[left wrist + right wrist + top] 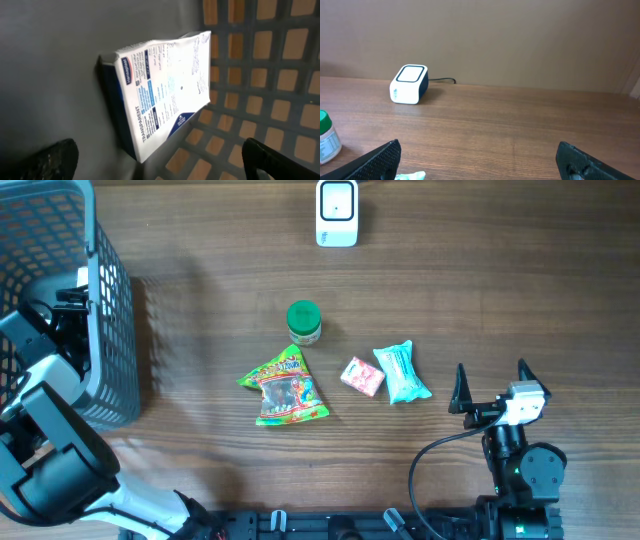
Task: Scan the item barcode
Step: 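Reach the left gripper into the basket and grasp the white-blue box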
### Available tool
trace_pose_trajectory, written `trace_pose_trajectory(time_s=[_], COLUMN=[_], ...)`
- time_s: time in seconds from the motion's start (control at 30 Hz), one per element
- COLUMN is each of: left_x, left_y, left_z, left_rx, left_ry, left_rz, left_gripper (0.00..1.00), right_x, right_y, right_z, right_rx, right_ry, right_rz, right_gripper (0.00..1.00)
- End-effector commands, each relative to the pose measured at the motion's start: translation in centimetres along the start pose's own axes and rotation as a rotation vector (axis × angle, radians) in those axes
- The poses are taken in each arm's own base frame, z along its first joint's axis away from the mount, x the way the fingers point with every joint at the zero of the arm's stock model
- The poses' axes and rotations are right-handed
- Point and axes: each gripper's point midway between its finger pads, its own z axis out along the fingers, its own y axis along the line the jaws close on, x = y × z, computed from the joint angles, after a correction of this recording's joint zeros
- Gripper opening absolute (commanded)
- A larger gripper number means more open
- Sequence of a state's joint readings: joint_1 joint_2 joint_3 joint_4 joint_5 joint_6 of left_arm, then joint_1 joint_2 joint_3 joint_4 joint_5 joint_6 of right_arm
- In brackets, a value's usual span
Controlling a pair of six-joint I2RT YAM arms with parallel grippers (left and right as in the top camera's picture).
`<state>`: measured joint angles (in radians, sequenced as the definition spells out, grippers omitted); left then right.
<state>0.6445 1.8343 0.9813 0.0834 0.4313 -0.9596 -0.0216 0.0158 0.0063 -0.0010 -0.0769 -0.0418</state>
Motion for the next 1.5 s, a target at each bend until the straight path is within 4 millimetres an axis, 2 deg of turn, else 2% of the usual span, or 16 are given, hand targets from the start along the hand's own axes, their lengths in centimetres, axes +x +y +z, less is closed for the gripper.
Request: trace_pose_trajectory(time_s=[0.0,0.13,0.23,0.3,0.4,0.47,0.57,0.73,0.87,1.03,1.07,1.17,1.27,1.47], left_x=[-0.3,0.0,-2.1,-3.9,-5.5,-5.9,-4.3,-3.0,-1.5,-0.9,-0.6,-0.6,0.1,-0.3], left_y=[1.9,1.5,1.4,-0.1,-3.4,-4.6,-6.2,-6.5,-6.8,-4.4,-3.4,-2.4,-1.1,-0.3], left_z=[0.4,0.5,-0.6,-1.6,-2.1,-2.3,-1.7,-1.2,-0.6,1.4,2.3,3.4,4.5,5.7], left_rx=[-0.101,-0.129,-0.249,-0.308,-0.279,-0.269,-0.187,-0.177,-0.086,-0.095,-0.095,-0.100,-0.082,-0.086], left_ry=[-0.051,-0.033,-0.097,-0.138,-0.177,-0.190,-0.132,-0.083,-0.035,0.035,0.062,0.078,0.123,0.116], left_rz=[0.130,0.443,0.593,0.714,0.939,1.022,1.254,1.539,1.542,1.520,1.511,1.509,1.607,1.624], left_gripper=[1.00,1.00,1.00,1.00,1.00,1.00,1.00,1.00,1.00,1.00,1.00,1.00,1.00,1.00], right_x=[0.0,-0.1,-0.1,-0.1,-0.1,0.0,-0.1,-0.1,-0.1,-0.1,-0.1,0.0,-0.1,0.0], right_y=[-0.3,-0.3,-0.3,-0.3,-0.3,-0.3,-0.3,-0.3,-0.3,-0.3,-0.3,-0.3,-0.3,-0.3], right_z=[0.0,0.0,0.0,0.0,0.0,0.0,0.0,0.0,0.0,0.0,0.0,0.0,0.0,0.0], right_rx=[0.014,0.014,0.014,0.014,0.014,0.014,0.014,0.014,0.014,0.014,0.014,0.014,0.014,0.014], right_ry=[-0.003,-0.003,-0.003,-0.003,-0.003,-0.003,-0.003,-0.003,-0.003,-0.003,-0.003,-0.003,-0.003,-0.003], right_rz=[0.016,0.016,0.016,0.016,0.016,0.016,0.016,0.016,0.016,0.016,0.016,0.016,0.016,0.016], right_gripper=[1.00,1.00,1.00,1.00,1.00,1.00,0.99,1.00,1.00,1.00,1.00,1.00,1.00,1.00])
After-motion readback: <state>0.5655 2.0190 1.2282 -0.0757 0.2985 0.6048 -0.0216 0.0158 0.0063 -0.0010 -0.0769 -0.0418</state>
